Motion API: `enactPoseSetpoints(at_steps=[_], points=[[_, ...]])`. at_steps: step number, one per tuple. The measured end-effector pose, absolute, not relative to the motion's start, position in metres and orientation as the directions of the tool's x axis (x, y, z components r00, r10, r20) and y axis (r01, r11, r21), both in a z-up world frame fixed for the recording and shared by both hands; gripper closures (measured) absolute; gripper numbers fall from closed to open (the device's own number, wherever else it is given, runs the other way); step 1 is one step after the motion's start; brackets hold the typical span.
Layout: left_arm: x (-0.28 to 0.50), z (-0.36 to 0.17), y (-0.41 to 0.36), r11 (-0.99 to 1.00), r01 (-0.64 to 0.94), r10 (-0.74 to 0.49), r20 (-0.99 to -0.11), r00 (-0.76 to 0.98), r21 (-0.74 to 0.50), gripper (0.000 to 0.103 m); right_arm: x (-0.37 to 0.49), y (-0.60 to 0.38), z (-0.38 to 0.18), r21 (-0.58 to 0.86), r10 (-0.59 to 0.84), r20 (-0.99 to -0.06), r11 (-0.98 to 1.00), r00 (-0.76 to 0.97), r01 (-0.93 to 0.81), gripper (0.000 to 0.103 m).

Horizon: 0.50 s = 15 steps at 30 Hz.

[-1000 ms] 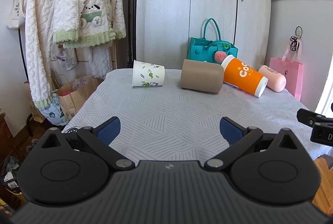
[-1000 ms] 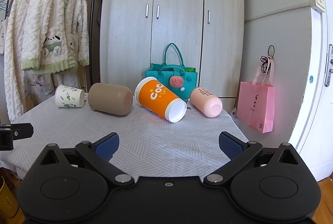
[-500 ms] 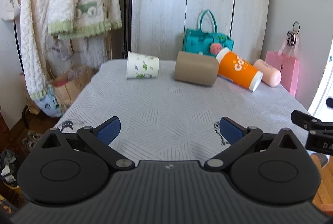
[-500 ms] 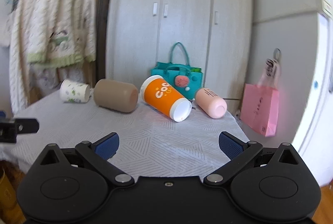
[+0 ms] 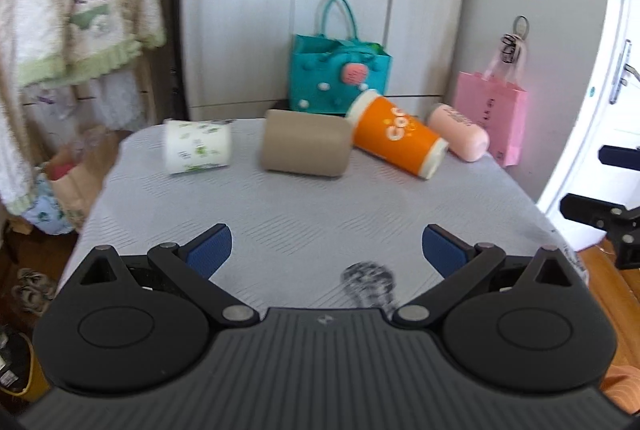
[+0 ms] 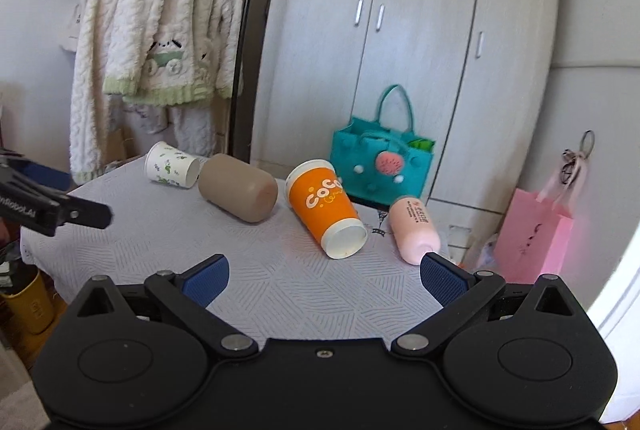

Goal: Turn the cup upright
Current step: 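Move the right tool toward the lying pink cup and straddle it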

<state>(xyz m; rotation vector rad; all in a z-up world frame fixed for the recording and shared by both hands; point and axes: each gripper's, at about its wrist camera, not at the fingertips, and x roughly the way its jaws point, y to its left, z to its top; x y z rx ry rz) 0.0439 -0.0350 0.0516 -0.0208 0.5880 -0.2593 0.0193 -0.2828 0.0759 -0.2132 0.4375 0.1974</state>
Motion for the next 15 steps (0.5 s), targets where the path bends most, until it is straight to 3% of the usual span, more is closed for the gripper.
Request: enactPoseSetpoints(at_steps=[15], points=[[0.168, 0.067, -0.125, 0.876, 0.395, -0.482, -0.538, 0.692, -0.276, 0.0, 0.139, -0.325, 0.075, -0.073, 0.206, -0.576, 0.951, 0.791, -0.3, 0.0]])
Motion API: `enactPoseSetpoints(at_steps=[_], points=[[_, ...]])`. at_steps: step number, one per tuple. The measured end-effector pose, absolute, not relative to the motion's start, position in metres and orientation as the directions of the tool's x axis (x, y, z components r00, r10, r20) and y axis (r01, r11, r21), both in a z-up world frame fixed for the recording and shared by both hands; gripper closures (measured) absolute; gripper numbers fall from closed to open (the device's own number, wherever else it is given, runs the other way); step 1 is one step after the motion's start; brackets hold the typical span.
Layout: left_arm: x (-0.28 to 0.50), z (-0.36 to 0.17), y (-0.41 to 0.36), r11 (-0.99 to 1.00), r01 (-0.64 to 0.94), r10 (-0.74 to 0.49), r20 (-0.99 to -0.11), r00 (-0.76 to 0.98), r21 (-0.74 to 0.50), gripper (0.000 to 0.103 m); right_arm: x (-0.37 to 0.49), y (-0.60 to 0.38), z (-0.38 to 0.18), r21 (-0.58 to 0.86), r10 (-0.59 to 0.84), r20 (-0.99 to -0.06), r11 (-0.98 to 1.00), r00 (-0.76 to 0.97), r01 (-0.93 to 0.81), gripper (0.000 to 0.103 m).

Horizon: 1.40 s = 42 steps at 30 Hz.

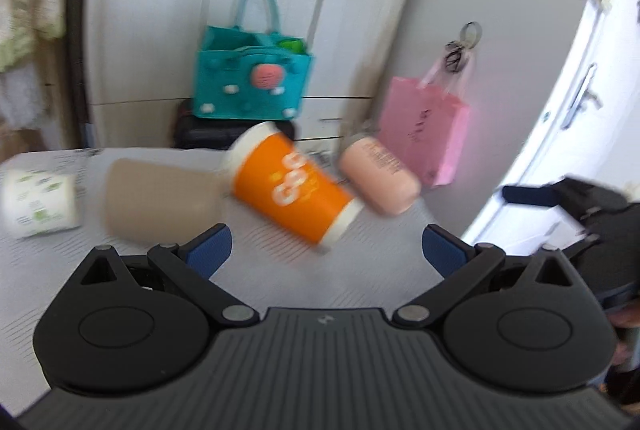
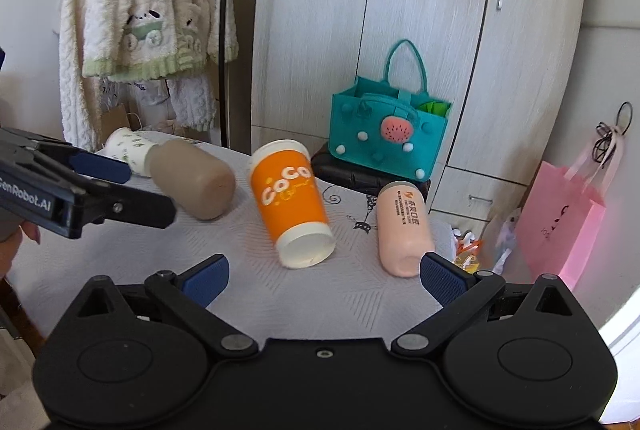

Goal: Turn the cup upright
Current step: 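Move the right tool toward the lying pink cup and straddle it, then close the right gripper around the pink cup's body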

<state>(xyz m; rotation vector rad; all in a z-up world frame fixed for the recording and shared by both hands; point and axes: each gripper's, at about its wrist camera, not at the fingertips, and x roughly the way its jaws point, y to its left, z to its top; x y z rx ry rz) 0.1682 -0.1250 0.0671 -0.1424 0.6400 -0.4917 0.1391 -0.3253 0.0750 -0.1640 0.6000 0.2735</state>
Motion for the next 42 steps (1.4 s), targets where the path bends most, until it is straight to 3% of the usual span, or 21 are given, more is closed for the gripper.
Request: enactPoseSetpoints(at_steps=[7, 11, 14, 30, 33, 42], points=[[0.226, 0.072, -0.157, 0.868, 0.417, -0.492, -0.589, 0.641, -0.271, 0.0, 0.184, -0.343, 0.073, 0.018, 0.257, -0.608, 0.95, 0.751, -0.311, 0.001], [0.257, 0.068, -0.178, 0.858, 0.448, -0.497, -0.628, 0.598, -0.252, 0.0, 0.214, -0.349, 0.065, 0.02, 0.259, -0.644, 0.946, 0.719, -0.323, 0.01], [0.277, 0.059, -0.197, 0.876, 0.448, -0.436, -0.694, 0.574, -0.179, 0.001, 0.238, -0.352, 0.055, 0.012, 0.234, -0.677, 0.951, 0.698, -0.308, 0.015], [0.319, 0.046, -0.198, 0.839, 0.467, -0.524, -0.648, 0.553, -0.28, 0.002, 0.318, -0.37, 0.01, 0.041, 0.18, -0.761, 0.972, 0.623, -0.23, 0.018], [0.32, 0.046, -0.199, 0.835, 0.475, -0.527, -0.651, 0.546, -0.278, 0.002, 0.32, -0.371, 0.007, 0.036, 0.168, -0.764, 0.975, 0.622, -0.219, 0.036], [0.314, 0.051, -0.194, 0.823, 0.496, -0.543, -0.642, 0.541, -0.278, 0.002, 0.295, -0.368, 0.016, 0.002, 0.148, -0.735, 0.976, 0.662, -0.216, 0.036]])
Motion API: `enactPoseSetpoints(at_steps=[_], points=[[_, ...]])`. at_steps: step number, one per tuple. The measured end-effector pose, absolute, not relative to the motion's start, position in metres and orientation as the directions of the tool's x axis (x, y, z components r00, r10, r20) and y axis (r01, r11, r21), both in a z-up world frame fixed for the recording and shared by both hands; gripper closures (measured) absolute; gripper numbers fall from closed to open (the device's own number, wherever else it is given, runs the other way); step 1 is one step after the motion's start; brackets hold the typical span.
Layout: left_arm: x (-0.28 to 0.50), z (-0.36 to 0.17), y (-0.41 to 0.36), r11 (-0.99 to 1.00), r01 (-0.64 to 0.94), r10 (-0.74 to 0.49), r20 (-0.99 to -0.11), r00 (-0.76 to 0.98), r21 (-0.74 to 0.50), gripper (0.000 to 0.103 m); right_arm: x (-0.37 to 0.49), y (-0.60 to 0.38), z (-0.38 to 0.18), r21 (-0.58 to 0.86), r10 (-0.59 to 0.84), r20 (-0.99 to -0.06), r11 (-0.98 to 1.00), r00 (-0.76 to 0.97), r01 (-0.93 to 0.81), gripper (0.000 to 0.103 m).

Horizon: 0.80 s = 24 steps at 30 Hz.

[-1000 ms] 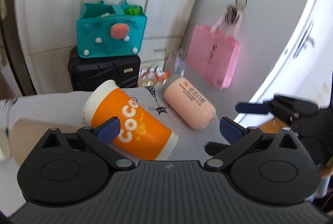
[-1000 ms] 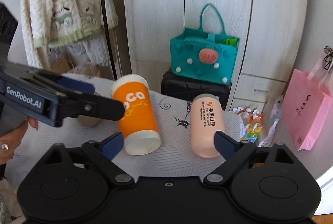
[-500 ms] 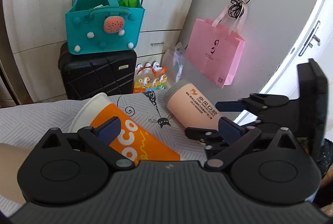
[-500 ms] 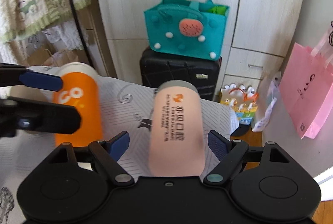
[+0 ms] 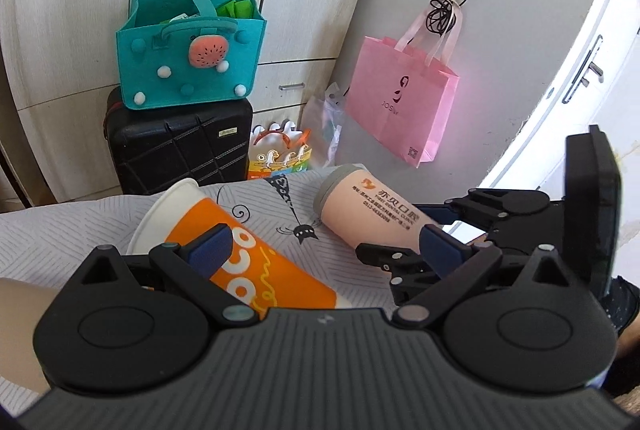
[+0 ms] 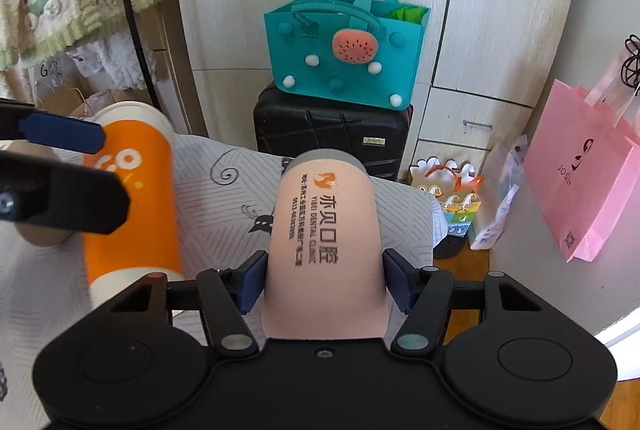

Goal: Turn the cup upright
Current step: 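Close the right gripper around the pink cup's body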

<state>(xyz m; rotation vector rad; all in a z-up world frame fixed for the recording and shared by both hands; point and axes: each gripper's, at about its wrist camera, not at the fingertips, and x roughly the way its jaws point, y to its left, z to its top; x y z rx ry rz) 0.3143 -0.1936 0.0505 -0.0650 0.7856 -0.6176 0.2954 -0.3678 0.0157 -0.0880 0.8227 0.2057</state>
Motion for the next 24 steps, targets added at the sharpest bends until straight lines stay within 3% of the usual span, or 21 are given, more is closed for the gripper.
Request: enactPoseSetpoints(at_steps=[24], points=[[0.239, 0.052, -0.185, 0.781, 0.516, -0.604, -0.636, 0.481, -0.352, 0.002, 0.19, -0.344, 0.034, -0.078, 0.099, -0.685, 0.975, 0.722, -0.207, 0.036]])
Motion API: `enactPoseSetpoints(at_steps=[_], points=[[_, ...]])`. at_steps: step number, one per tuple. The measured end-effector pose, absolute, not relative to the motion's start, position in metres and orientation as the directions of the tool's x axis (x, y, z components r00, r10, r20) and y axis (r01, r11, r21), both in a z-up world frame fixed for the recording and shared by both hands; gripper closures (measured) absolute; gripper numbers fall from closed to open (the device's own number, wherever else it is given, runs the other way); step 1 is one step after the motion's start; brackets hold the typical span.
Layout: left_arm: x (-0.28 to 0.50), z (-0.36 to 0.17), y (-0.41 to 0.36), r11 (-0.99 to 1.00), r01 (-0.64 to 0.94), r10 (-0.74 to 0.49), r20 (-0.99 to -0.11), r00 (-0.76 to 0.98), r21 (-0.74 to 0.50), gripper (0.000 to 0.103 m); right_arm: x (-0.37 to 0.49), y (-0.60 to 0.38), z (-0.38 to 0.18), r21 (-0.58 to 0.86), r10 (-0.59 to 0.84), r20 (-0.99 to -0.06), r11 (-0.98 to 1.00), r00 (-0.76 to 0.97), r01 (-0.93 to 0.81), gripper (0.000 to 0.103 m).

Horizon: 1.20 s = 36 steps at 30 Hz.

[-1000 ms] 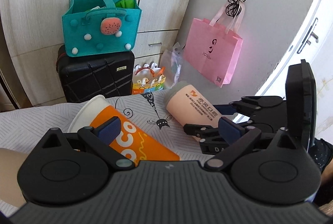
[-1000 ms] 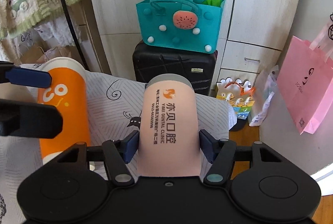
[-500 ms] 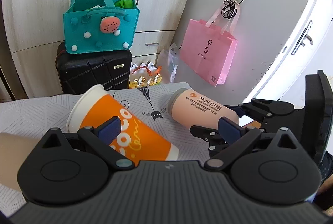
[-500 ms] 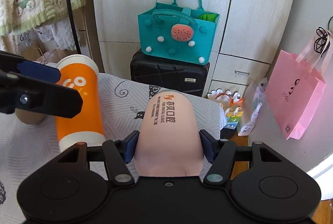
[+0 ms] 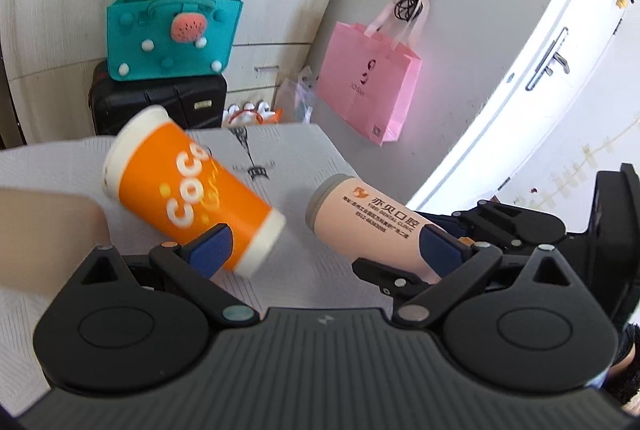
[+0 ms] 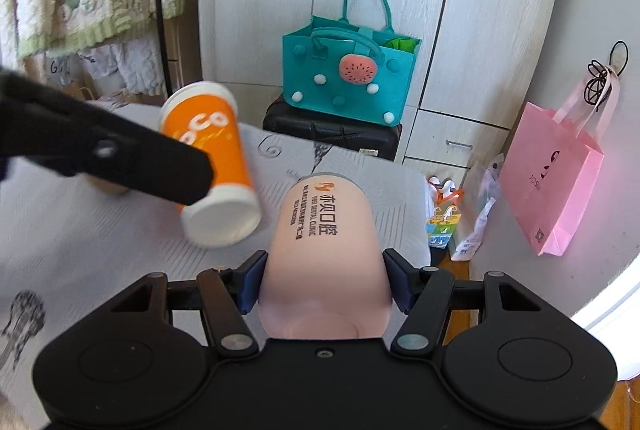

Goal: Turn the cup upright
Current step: 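Close the right gripper around the pink cup's body, then rotate the right tool to tilt the pink cup lid-up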

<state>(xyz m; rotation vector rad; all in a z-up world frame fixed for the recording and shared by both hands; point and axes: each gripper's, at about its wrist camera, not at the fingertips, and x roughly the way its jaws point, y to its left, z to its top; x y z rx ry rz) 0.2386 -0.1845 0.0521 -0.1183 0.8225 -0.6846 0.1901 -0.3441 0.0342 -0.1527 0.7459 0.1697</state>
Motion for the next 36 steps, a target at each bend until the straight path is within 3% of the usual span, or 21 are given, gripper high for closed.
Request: enactPoseSetpoints(at_steps=[16, 36], points=[[0.18, 0.025, -0.149, 0.792, 0.491, -0.588, -0.67, 0.453, -0.362, 0.002, 0.108, -0.305, 0.03, -0.141, 0.08, -0.664, 0.963, 0.744, -0.229, 0.036], [0.137, 0.017, -0.016, 0.837, 0.352, -0.548, -0.63, 0.55, -0.42, 0.002, 0.092, -0.191, 0.033, -0.011, 0.274, -0.629, 0.933, 0.727, -0.36, 0.036]])
